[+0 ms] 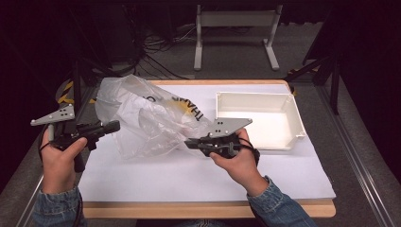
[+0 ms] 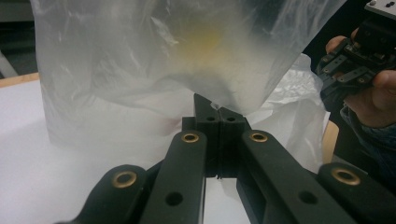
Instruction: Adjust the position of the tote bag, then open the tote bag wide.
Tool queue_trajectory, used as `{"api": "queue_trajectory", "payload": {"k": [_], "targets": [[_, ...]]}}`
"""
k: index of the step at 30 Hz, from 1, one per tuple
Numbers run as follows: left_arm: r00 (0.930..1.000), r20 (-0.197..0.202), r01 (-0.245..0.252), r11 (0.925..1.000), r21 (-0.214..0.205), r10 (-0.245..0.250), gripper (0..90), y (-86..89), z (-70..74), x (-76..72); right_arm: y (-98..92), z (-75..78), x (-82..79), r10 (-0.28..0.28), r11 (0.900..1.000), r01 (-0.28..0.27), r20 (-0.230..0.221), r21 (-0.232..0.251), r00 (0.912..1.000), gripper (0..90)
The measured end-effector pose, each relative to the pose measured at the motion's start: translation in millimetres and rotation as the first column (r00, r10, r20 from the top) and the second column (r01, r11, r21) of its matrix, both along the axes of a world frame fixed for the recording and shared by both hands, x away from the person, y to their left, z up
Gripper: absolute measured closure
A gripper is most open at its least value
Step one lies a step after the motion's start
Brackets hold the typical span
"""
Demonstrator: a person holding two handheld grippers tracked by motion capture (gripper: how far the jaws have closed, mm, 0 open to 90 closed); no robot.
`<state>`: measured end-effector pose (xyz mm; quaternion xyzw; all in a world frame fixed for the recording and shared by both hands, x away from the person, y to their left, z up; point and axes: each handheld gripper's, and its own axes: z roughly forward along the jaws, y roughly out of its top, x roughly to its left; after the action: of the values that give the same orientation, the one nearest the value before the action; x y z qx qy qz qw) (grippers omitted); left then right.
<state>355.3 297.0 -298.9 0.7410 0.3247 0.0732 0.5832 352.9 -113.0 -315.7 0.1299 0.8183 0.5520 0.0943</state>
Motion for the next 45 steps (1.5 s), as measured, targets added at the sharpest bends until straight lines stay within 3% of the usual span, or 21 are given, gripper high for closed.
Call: {"api": "queue_trajectory", "payload": {"k": [5,8,10,13,18,22,30,35,41,45], "targets": [[0.9994,0.032,-0.014,0.9998,-0.016,0.015,90.0,-0.3,4.2,-3.2,-11.7,5.1,-4.2,0.017,0.9931,-0.015,-0.023,0.116,0.9996,90.0],[0.9974,0.035,-0.062,0.9976,-0.031,0.063,90.0,-5.5,-0.8,5.3,-18.7,5.4,-0.3,-0.024,0.9872,0.027,-0.021,0.157,0.9995,89.9],[0.9960,0.027,-0.084,0.9952,-0.050,0.085,90.0,-8.7,-5.9,12.0,-26.2,2.9,8.4,-0.059,0.9764,0.067,-0.042,0.205,0.9973,89.5],[0.9944,0.027,-0.101,0.9929,-0.063,0.102,89.9,-11.2,-11.5,21.2,-35.6,1.0,18.1,-0.106,0.9639,0.114,-0.045,0.241,0.9934,88.9],[0.9921,0.042,-0.114,0.9890,-0.095,0.118,89.9,-13.7,-12.1,27.4,-44.0,-0.9,26.4,-0.159,0.9522,0.160,-0.024,0.260,0.9870,88.1],[0.9917,0.044,-0.116,0.9883,-0.099,0.121,89.9,-17.2,-13.6,31.5,-47.6,-3.4,29.7,-0.183,0.9469,0.182,-0.022,0.265,0.9828,88.2],[0.9920,0.016,-0.124,0.9905,-0.060,0.125,89.9,-25.3,-23.9,42.4,-55.6,-13.5,32.7,-0.229,0.9432,0.225,-0.015,0.244,0.9734,87.0],[0.9933,-0.001,-0.116,0.9928,-0.032,0.116,89.9,-29.5,-29.5,46.5,-55.5,-19.3,30.6,-0.238,0.9502,0.231,0.008,0.209,0.9712,86.5],[0.9926,-0.050,-0.110,0.9938,0.015,0.111,89.9,-32.5,-40.0,50.6,-56.3,-28.9,28.6,-0.240,0.9572,0.236,0.007,0.167,0.9706,86.2],[0.9914,-0.080,-0.101,0.9942,0.037,0.104,89.9,-33.8,-47.4,54.1,-56.7,-37.3,28.4,-0.249,0.9625,0.246,0.009,0.114,0.9685,85.8]]}}
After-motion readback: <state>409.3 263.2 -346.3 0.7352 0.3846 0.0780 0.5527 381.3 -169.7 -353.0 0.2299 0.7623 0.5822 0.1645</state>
